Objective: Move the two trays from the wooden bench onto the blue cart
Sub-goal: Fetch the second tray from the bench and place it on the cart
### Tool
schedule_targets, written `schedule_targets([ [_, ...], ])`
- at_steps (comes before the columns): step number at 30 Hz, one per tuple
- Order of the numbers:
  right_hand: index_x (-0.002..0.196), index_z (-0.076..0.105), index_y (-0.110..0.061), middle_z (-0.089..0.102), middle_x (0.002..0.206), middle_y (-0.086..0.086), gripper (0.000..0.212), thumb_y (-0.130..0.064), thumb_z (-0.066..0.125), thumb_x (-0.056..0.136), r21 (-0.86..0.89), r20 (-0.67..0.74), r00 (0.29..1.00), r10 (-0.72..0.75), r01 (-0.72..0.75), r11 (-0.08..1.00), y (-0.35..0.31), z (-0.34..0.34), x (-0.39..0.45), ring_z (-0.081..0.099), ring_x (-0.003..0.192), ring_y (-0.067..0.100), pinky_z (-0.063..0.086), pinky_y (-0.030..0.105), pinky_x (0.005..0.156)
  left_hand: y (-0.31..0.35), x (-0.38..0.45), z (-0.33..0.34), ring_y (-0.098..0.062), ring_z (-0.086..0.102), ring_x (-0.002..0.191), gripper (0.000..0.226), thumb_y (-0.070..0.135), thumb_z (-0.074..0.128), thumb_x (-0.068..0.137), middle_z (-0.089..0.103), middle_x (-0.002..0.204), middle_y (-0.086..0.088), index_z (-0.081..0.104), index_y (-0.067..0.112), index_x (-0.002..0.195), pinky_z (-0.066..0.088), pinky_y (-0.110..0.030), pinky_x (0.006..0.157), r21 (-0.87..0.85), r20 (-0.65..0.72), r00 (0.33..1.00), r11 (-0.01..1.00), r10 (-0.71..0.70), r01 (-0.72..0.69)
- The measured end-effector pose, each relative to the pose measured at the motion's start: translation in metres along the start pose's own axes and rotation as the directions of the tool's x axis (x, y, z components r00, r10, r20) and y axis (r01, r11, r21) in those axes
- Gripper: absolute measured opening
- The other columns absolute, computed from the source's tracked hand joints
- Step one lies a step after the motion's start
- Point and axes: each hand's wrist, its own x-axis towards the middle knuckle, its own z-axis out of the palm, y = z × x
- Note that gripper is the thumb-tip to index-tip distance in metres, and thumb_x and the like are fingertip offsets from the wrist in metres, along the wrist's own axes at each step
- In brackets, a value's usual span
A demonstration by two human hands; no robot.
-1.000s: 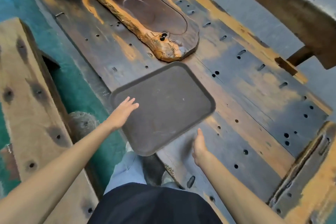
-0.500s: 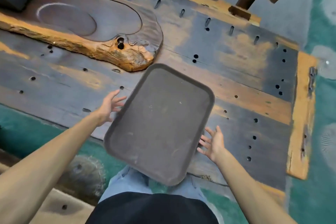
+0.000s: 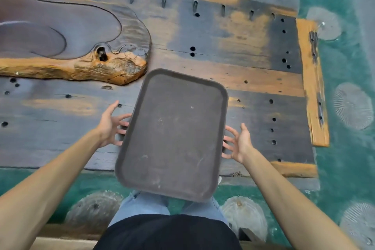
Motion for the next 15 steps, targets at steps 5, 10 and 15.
schedule_targets([
  [5, 0.128, 0.066, -0.029, 0.063, 0.130, 0.012, 0.072, -0.073, 0.018, 0.097, 0.001, -0.012, 1.000, 0.005, -0.005, 1.000, -0.005, -0.010, -0.012, 0.061, 0.113, 0.027, 0.045, 0.060, 0.095, 0.008, -0.006, 0.009, -0.026, 0.049, 0.093, 0.086, 0.084, 0.026, 0.081, 0.050, 0.099, -0.006, 0.065, 0.025, 0.131, 0.035, -0.043, 0.078, 0.019, -0.002, 1.000, 1.000, 0.014, -0.014],
  [10, 0.124, 0.068, -0.028, 0.062, 0.129, 0.013, 0.069, -0.072, 0.022, 0.097, 0.005, -0.024, 1.000, -0.003, 0.003, 1.000, -0.015, -0.022, -0.022, 0.061, 0.115, 0.028, 0.044, 0.061, 0.097, 0.019, -0.011, 0.027, -0.023, 0.051, 0.085, 0.087, 0.085, 0.025, 0.081, 0.051, 0.095, -0.006, 0.066, 0.022, 0.127, 0.036, -0.042, 0.075, 0.022, -0.008, 0.999, 0.999, 0.039, -0.039],
  [15, 0.124, 0.067, -0.027, 0.062, 0.130, 0.015, 0.065, -0.070, 0.026, 0.098, 0.024, -0.025, 1.000, -0.002, 0.003, 1.000, -0.025, -0.050, -0.028, 0.061, 0.116, 0.030, 0.046, 0.061, 0.093, 0.029, -0.014, 0.052, -0.024, 0.053, 0.086, 0.089, 0.087, 0.025, 0.078, 0.053, 0.095, -0.007, 0.069, 0.022, 0.121, 0.040, -0.043, 0.075, 0.071, 0.010, 0.998, 0.996, 0.058, -0.059],
])
